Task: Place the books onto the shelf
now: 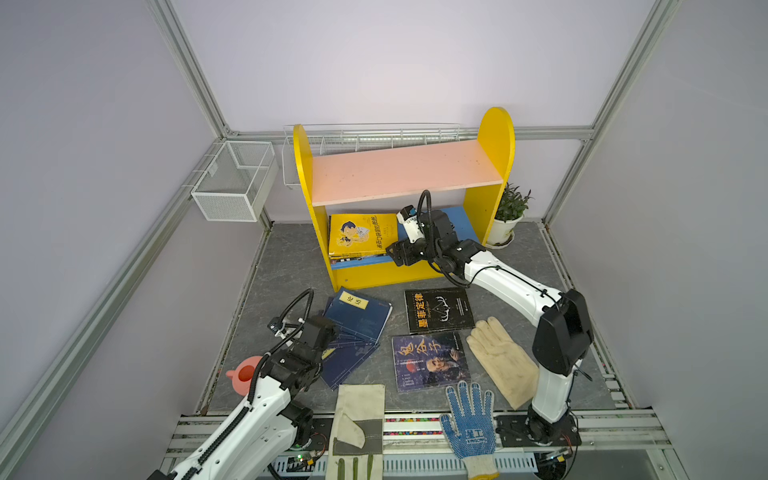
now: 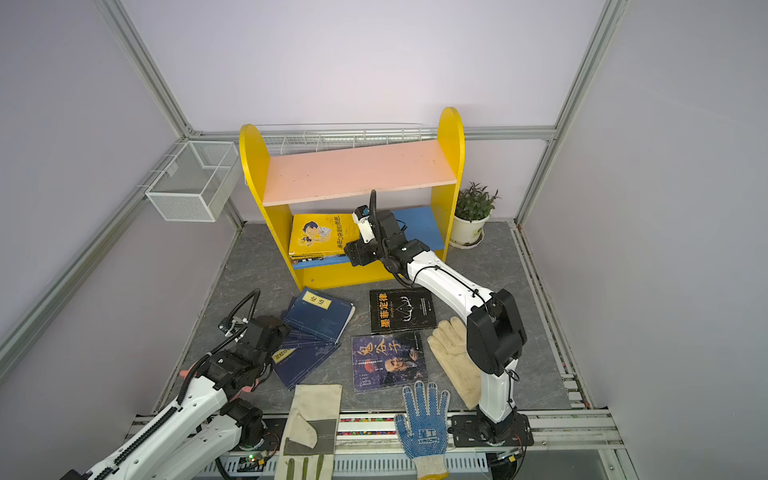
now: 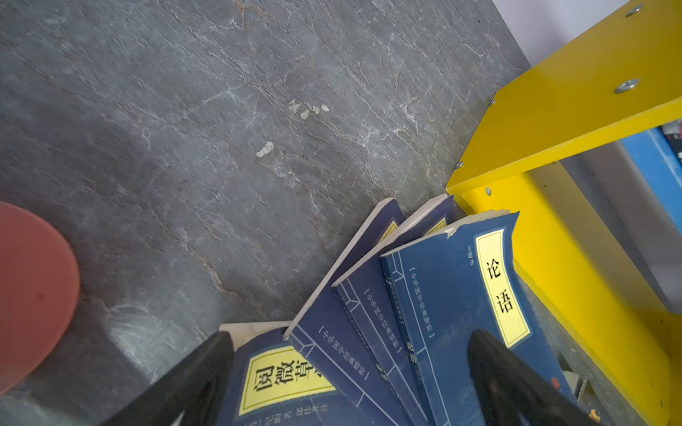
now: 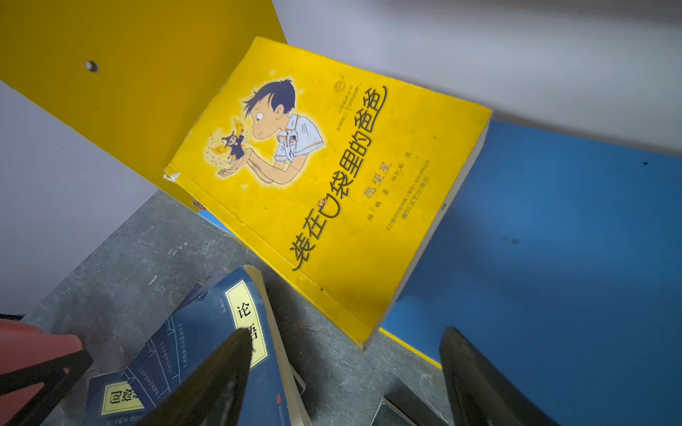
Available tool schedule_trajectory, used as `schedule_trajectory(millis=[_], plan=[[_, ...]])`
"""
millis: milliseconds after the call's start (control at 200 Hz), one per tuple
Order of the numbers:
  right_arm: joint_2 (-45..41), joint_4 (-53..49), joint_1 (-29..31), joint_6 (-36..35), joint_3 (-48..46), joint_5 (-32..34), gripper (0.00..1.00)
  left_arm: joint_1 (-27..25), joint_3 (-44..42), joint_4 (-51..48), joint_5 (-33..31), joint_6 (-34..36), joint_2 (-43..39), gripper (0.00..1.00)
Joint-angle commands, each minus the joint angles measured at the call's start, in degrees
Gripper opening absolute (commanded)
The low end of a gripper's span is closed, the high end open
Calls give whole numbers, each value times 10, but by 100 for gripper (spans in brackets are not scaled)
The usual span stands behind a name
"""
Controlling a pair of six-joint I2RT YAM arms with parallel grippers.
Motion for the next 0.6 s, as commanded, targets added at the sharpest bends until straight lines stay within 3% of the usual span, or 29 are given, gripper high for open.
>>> schedule_trajectory(millis=[0, 595], plan=[[-7, 7, 4, -24, -16, -4, 82, 1, 6, -2, -3, 0, -2, 99], [71, -4, 4, -39, 43, -9, 74, 1, 6, -4, -6, -3, 0, 99]])
